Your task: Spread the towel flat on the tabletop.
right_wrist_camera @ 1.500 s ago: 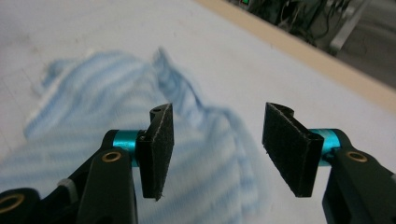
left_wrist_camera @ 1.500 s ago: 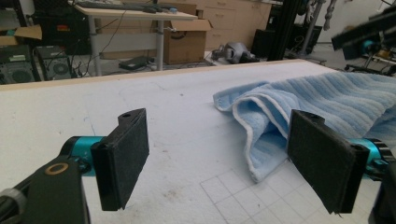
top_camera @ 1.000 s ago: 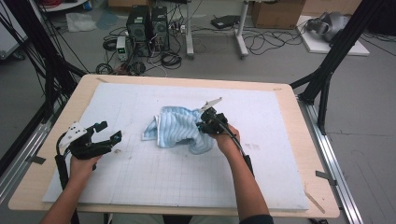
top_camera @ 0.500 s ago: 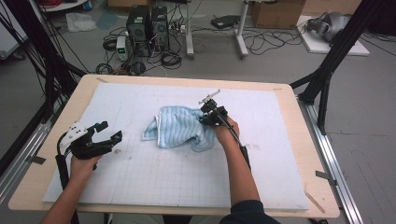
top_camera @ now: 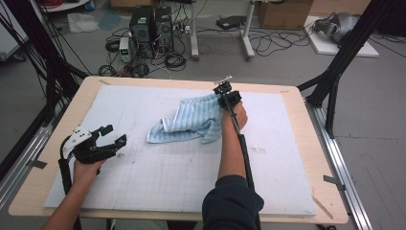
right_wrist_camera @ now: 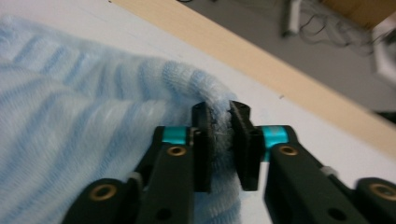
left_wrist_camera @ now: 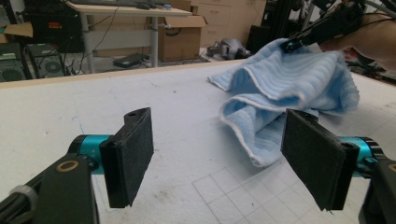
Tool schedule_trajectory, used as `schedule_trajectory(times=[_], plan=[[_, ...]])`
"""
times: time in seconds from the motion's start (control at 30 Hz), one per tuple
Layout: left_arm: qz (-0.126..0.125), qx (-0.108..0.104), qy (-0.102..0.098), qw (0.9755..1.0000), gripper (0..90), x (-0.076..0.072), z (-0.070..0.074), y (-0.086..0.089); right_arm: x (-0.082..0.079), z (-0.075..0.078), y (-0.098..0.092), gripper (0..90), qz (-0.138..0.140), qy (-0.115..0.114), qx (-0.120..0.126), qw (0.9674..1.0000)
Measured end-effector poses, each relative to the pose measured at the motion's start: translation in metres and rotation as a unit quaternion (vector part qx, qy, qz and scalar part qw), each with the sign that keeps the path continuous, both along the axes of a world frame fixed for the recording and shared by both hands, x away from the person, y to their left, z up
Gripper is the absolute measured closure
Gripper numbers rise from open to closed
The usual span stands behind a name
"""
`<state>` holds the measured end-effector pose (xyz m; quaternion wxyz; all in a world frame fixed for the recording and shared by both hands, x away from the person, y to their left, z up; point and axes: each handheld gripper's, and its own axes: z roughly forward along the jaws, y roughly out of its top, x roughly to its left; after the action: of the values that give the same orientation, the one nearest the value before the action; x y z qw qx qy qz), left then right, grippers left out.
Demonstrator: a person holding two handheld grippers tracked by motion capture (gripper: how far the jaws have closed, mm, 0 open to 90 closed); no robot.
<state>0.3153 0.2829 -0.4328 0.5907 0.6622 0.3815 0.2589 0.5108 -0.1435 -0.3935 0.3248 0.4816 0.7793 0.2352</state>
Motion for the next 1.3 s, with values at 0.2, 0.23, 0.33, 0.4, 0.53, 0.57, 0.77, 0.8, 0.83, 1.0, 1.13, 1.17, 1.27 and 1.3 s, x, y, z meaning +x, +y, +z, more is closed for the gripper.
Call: schedule_trajectory(times=[0.2,0.23,0.33,0.4,0.53,0.57,0.77,0.8,0.83,1.0,1.13,1.17,1.27,1.3], plan=[[-0.001,0.007,0.000,1.0000,27.2,0.001,0.000,0.000,-0.017,0.008,0.001,61.4,0.059,-0.034,0.038,0.9970],[-0.001,0.008,0.000,1.0000,27.4,0.000,0.000,0.000,-0.021,0.011,-0.001,58.8,0.070,-0.029,0.058,0.9954],[-0.001,0.009,-0.002,1.0000,27.8,0.000,0.001,0.000,-0.032,0.021,-0.003,55.5,0.100,-0.025,0.086,0.9909],[-0.001,0.009,-0.002,1.0000,27.9,0.000,0.001,0.000,-0.044,0.028,-0.003,55.8,0.127,-0.050,0.093,0.9863],[-0.001,0.013,-0.002,0.9999,28.1,0.000,0.001,0.001,-0.061,0.030,-0.005,51.0,0.171,-0.034,0.111,0.9783],[0.000,0.016,-0.002,0.9999,28.3,0.000,0.001,0.001,-0.065,0.029,-0.006,50.7,0.178,-0.032,0.113,0.9770],[0.004,0.016,0.001,0.9999,27.9,0.001,0.001,0.002,-0.097,0.023,-0.009,61.7,0.245,-0.016,0.162,0.9558],[0.006,0.015,0.001,0.9999,27.9,0.001,0.001,0.003,-0.104,0.020,-0.008,64.1,0.262,-0.011,0.170,0.9499],[0.006,0.015,0.001,0.9999,27.9,0.001,0.001,0.003,-0.104,0.020,-0.008,64.1,0.262,-0.011,0.170,0.9499],[0.006,0.015,0.001,0.9999,27.9,0.001,0.001,0.002,-0.130,0.000,0.006,65.5,0.337,0.030,0.188,0.9221],[0.006,0.015,0.001,0.9999,27.9,0.001,0.001,0.001,-0.133,-0.020,0.025,62.4,0.348,0.051,0.171,0.9202],[0.006,0.015,0.001,0.9999,27.9,0.001,0.001,0.001,-0.132,-0.026,0.031,61.7,0.344,0.055,0.163,0.9233],[0.006,0.014,0.002,0.9999,27.9,0.001,0.001,0.001,-0.127,-0.035,0.040,59.6,0.333,0.060,0.144,0.9299],[0.006,0.013,0.001,0.9999,27.9,0.001,0.001,0.002,-0.122,-0.043,0.048,57.2,0.315,0.053,0.118,0.9401]])
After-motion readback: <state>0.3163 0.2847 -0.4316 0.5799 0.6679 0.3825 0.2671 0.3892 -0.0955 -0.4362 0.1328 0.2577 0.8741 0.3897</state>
